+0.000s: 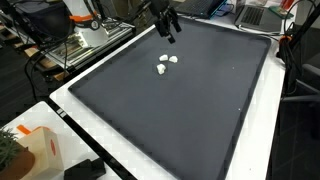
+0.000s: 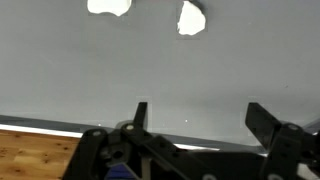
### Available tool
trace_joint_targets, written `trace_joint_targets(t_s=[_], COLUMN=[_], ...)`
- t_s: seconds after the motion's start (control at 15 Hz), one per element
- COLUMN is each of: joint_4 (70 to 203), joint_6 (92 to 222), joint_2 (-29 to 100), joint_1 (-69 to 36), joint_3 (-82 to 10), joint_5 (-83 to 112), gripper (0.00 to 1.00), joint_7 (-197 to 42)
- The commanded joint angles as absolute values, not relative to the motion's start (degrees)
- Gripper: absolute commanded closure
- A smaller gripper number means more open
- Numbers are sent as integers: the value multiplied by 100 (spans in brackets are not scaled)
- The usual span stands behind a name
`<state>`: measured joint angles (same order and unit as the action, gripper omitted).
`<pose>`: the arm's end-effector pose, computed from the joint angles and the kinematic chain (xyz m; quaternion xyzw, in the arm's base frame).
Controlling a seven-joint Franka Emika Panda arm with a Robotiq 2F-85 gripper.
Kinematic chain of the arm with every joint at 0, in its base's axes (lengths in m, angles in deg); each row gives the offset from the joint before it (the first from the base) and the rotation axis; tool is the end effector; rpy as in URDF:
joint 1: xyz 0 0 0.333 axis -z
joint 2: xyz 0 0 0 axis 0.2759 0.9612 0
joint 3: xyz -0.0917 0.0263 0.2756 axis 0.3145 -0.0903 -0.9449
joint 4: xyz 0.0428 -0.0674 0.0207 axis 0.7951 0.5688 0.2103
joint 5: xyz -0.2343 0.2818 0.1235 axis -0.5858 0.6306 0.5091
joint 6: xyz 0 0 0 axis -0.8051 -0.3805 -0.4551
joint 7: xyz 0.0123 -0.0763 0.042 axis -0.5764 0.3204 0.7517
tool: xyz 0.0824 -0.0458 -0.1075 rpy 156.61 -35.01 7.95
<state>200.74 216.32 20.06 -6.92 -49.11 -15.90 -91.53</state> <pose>0.4420 0.0664 0.2319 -0.9455 -0.1397 -0.2930 0.0270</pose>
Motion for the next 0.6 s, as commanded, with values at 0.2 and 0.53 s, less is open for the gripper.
trace_joint_targets(t_s=[0.2, 0.53], joint_4=[19961, 19949], joint_6=[21029, 21237], joint_2=[1764, 1683], joint_1=[-795, -765], joint_3=[-5119, -5139], joint_5=[-1455, -1485], gripper=[0, 0], joint_7=[-9833, -10165])
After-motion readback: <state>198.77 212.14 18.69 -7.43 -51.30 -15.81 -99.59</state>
